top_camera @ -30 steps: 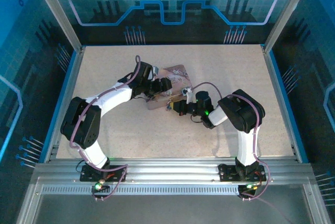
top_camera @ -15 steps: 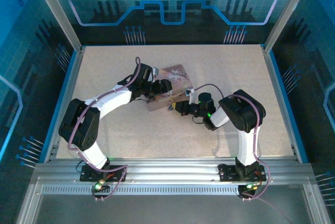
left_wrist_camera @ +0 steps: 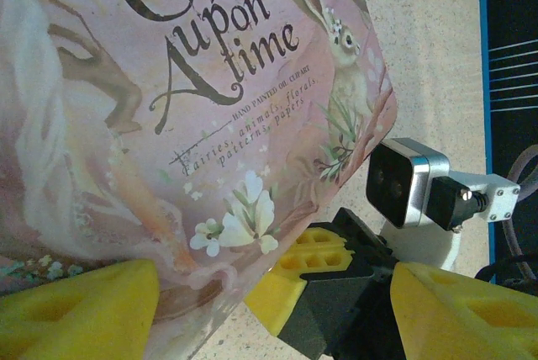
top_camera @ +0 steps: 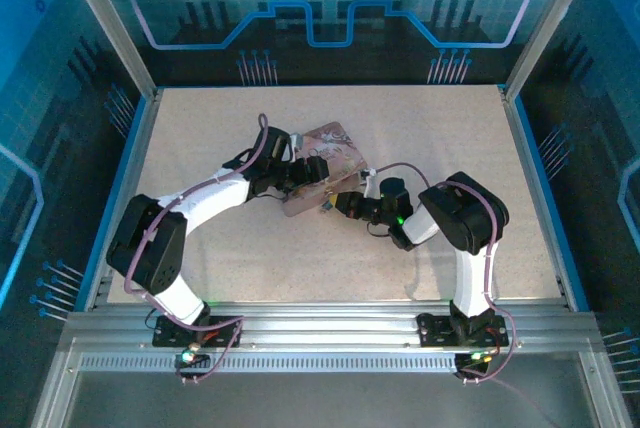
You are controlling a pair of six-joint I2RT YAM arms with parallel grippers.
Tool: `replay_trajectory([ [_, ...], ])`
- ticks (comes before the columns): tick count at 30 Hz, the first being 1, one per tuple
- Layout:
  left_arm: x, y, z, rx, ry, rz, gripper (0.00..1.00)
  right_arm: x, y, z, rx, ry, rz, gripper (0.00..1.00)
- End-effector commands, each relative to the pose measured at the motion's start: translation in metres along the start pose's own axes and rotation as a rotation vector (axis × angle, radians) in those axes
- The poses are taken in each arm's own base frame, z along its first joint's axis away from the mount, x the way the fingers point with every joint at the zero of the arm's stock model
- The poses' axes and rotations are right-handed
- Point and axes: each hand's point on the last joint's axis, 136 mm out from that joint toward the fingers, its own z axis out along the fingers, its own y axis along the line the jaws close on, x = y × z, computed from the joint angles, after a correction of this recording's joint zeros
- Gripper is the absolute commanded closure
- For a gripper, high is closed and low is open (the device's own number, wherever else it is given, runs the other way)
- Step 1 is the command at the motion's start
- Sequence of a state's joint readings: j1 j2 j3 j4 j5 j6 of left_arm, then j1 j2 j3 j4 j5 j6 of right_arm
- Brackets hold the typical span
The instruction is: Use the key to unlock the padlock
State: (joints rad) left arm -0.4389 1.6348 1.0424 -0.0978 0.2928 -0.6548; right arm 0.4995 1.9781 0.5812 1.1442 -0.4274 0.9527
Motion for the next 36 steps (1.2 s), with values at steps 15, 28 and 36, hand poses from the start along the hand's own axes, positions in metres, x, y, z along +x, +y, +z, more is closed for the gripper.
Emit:
replay_trajectory([
  [15, 0.038, 0.035, 0.001, -0.104, 0.091, -0.081, 0.25, -0.031, 0.014, -0.008, -0.015, -0.099, 0.135, 0.98],
  [28, 0.041, 0.037, 0.002, -0.102, 0.093, -0.089, 0.25, -0.034, 0.009, -0.010, -0.010, -0.105, 0.230, 0.98],
  [36, 0.038, 0.034, 0.000, -0.095, 0.086, -0.086, 0.23, -0.034, 0.006, -0.016, 0.022, -0.112, 0.223, 0.98],
])
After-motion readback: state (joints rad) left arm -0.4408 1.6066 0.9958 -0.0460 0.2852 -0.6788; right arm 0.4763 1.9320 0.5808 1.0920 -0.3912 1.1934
